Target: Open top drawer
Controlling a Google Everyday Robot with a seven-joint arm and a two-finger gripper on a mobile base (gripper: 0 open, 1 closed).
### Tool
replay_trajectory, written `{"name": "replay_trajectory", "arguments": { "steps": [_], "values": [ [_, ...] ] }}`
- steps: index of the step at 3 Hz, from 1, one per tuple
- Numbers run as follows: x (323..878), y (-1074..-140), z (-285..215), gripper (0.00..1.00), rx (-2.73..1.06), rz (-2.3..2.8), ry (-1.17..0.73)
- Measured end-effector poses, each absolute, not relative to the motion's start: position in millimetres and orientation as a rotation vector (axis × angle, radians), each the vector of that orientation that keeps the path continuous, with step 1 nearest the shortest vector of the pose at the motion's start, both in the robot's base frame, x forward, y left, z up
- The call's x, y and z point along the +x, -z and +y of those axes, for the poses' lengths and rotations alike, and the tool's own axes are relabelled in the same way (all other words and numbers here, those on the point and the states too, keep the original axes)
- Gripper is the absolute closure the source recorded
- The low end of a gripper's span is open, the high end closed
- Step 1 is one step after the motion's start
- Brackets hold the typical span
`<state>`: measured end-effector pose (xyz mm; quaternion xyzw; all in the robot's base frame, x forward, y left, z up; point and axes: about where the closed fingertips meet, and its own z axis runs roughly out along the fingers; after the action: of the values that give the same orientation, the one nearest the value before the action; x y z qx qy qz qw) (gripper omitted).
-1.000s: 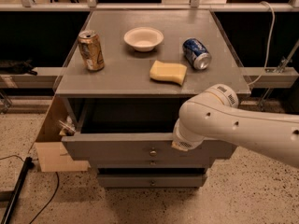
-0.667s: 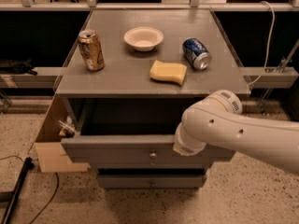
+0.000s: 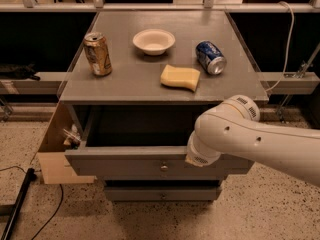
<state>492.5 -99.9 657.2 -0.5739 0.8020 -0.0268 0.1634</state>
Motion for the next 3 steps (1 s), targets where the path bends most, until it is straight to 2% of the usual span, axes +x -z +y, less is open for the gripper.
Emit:
{"name": "replay_trajectory", "arguments": {
  "steps": [3],
  "values": [
    [486.2,-657.7,-101.4,0.20,-1.627,2.278,0.075]
  ]
}}
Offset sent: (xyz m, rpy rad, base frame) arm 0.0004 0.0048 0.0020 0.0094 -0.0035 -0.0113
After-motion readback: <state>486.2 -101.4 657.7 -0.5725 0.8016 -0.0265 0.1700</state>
